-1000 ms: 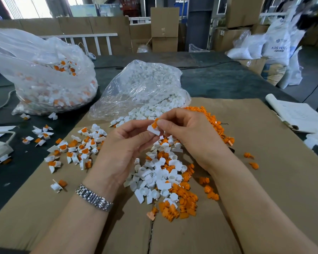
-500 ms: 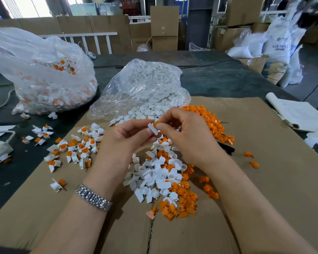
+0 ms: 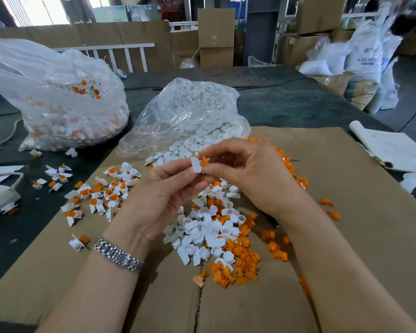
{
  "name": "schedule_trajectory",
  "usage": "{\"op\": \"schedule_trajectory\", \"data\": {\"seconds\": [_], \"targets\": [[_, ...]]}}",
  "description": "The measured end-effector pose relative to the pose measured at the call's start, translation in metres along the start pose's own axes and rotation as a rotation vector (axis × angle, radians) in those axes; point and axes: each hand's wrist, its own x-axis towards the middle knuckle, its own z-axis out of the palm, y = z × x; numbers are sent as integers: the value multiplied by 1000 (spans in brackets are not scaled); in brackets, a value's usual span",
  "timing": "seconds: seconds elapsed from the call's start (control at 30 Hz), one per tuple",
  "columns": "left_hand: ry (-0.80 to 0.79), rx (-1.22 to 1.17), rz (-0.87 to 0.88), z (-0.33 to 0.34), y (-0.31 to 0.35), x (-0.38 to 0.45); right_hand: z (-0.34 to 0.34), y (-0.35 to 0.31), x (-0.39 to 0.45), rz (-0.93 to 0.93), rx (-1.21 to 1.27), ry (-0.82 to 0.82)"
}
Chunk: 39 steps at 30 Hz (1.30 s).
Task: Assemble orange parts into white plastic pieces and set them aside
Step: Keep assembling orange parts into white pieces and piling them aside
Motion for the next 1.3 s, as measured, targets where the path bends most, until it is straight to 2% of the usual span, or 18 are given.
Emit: {"op": "schedule_trajectory", "data": {"seconds": [0.23,0.4,0.77,1.03,1.2,1.3], "targets": [[77,20,53,3,0,-2,4,-1,-1,-158,-282,68],[71,10,39,3,2,-3,5,-2,-1,-206,-393,86],[101,5,18,3,-2,0,9,-2,-1,-185,-455,65],[176,121,-15,2,0,0,12,2,0,-187,-493,38],[243,119,-5,4,-2,1,5,8,2,-72,-542,17],[293,78,-5,5,-1,2,-11,21,2,236,-791,33]]}}
